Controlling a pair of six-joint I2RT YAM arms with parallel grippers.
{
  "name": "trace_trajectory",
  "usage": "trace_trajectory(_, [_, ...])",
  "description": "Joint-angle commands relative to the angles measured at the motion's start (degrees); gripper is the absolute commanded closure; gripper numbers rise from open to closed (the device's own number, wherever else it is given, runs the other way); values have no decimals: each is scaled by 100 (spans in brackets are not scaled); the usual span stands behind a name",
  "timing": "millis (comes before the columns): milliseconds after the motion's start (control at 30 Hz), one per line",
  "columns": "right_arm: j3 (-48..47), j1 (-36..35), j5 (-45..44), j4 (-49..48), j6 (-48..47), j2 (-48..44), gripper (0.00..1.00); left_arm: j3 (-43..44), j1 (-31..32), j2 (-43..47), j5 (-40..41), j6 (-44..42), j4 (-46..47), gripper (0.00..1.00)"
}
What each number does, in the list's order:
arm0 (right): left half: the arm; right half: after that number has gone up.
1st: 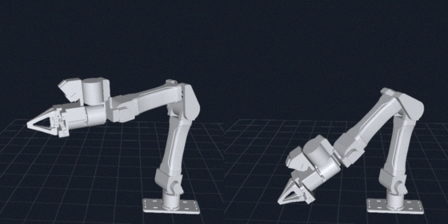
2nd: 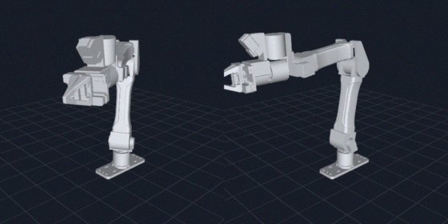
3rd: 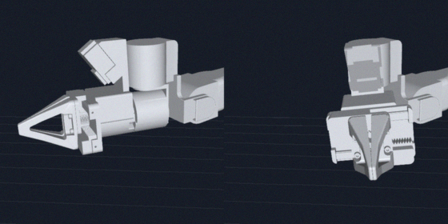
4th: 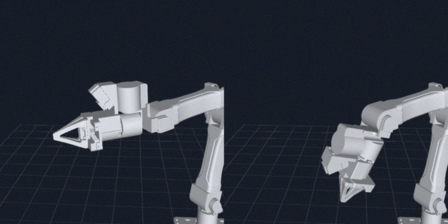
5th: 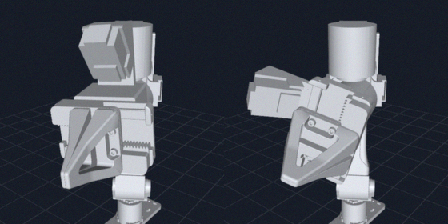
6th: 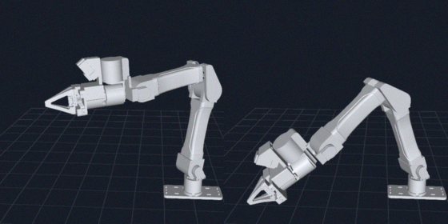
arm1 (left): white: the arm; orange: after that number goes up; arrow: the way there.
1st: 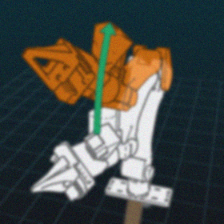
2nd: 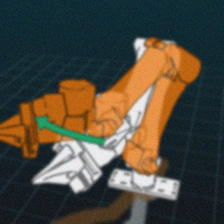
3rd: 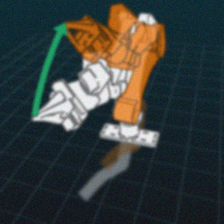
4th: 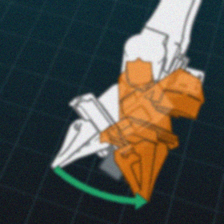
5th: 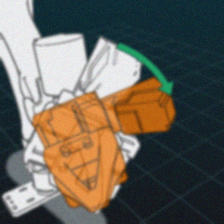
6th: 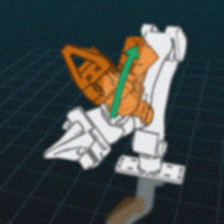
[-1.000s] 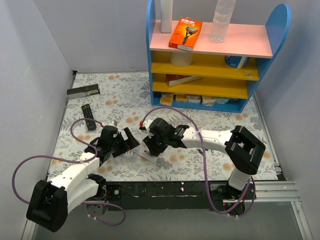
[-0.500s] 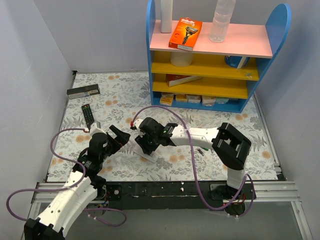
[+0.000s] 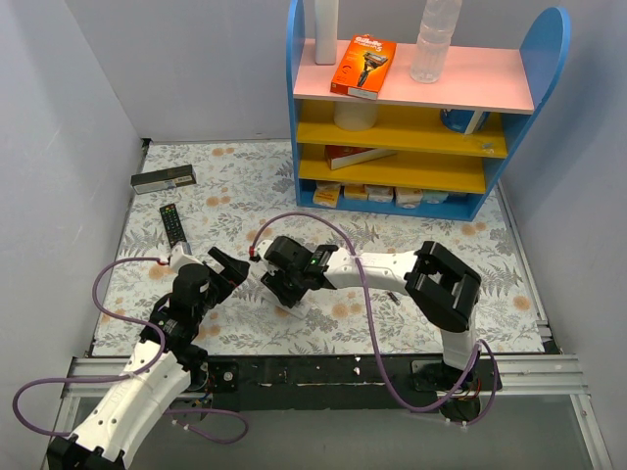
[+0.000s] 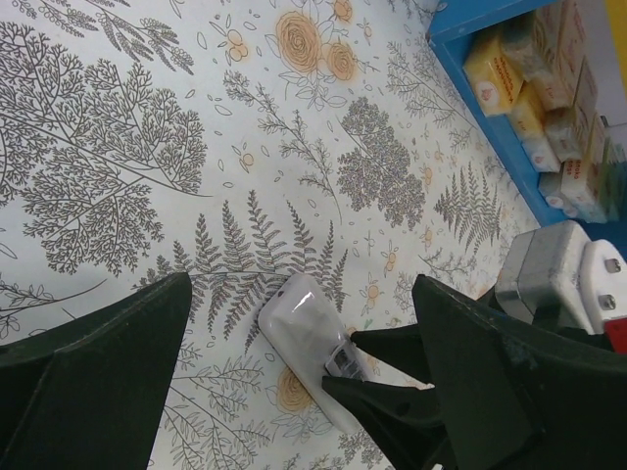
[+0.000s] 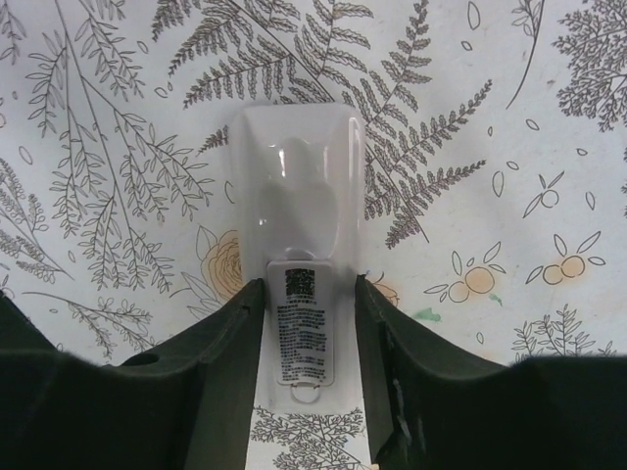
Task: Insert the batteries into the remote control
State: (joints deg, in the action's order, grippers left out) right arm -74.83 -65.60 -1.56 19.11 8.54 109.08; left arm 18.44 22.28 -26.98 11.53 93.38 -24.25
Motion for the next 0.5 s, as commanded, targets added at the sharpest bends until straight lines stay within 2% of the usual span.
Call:
trace_trajectory(0, [-252, -49, -151, 163, -106, 131, 56, -16, 22, -26, 121, -13, -71, 2])
trace_trajectory(133, [-304, -67, -169, 207, -133, 131, 69, -33, 22, 9, 104, -22, -53, 2])
trace_trajectory(167, [-313, -67, -160, 233, -133, 114, 77, -42, 22, 0, 104, -13, -53, 2])
trace_trajectory(267, [-357, -67, -160, 268, -159, 44, 88, -42, 22, 9, 95, -22, -45, 2])
trace_trajectory(467, [-340, -75, -222, 216, -212, -255, 91, -51, 22, -9, 60, -31, 8, 2])
